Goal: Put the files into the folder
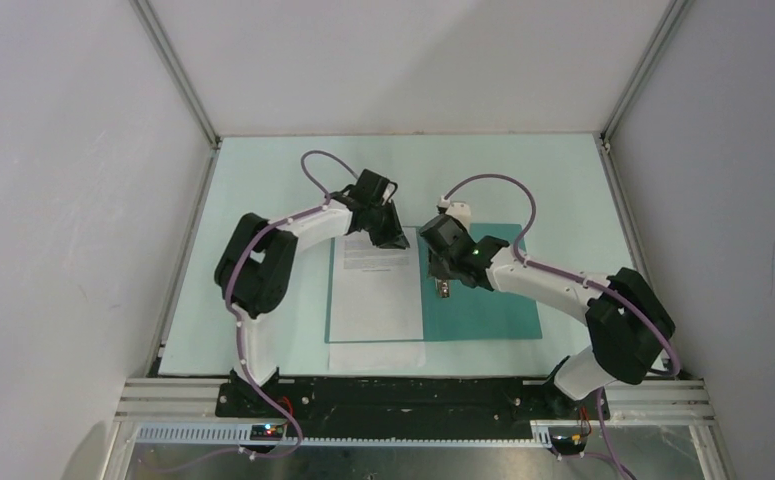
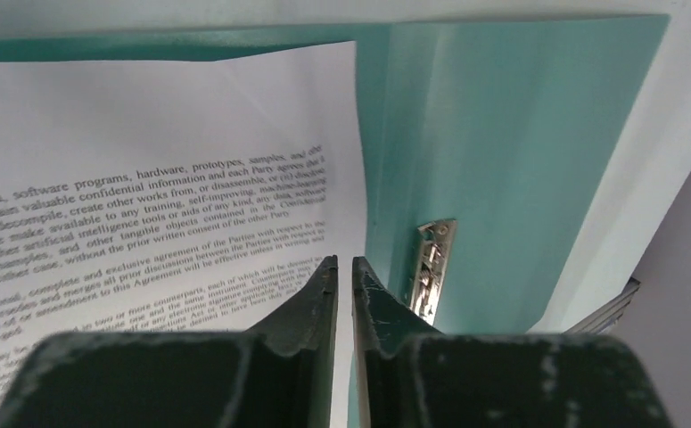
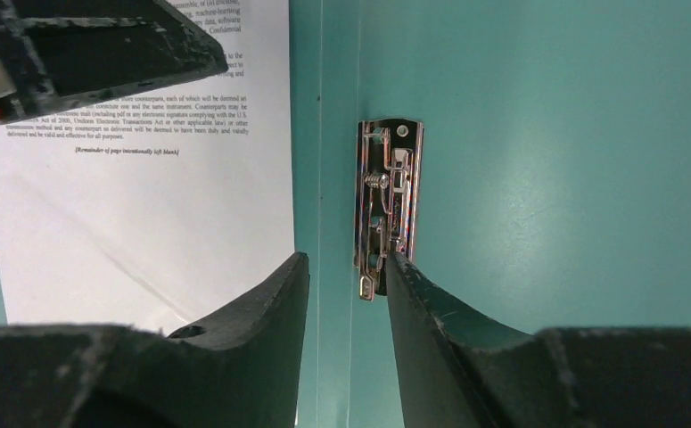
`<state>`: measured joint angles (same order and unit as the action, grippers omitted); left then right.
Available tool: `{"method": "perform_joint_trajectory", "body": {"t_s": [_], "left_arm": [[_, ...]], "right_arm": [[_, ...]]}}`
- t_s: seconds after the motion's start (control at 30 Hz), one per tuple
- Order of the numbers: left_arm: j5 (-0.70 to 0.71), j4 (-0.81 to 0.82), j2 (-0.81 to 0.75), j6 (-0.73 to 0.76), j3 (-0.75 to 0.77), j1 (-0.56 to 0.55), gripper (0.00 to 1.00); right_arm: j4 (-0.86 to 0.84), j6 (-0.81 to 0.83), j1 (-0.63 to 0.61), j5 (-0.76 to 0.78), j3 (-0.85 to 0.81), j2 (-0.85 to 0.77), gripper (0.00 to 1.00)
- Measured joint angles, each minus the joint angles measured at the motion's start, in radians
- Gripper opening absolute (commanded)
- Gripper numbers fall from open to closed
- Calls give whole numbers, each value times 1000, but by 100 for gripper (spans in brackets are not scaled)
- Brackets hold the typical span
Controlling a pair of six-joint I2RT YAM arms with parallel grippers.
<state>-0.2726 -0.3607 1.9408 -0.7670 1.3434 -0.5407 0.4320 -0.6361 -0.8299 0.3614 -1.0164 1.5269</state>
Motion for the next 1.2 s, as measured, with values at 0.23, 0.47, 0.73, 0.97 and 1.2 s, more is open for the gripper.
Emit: {"method": "perform_joint_trajectory", "body": {"t_s": [0.23, 0.47, 0.73, 0.97, 1.2], "left_arm": [[-13, 32, 86, -42, 2, -3, 3], [-10, 54, 111, -81, 1, -3, 0], [3, 66, 111, -108, -6, -3, 0], [5, 68, 110, -93, 0, -10, 32], [7, 61, 109, -52, 89, -69, 37]], "right_arm": [[6, -21, -5, -41, 5, 47, 24], [28, -44, -10, -48, 9, 119, 13], [37, -87, -18, -29, 36, 136, 8], [8, -97, -18, -29, 59, 124, 8], [-135, -97, 23, -101, 185, 37, 9]]}}
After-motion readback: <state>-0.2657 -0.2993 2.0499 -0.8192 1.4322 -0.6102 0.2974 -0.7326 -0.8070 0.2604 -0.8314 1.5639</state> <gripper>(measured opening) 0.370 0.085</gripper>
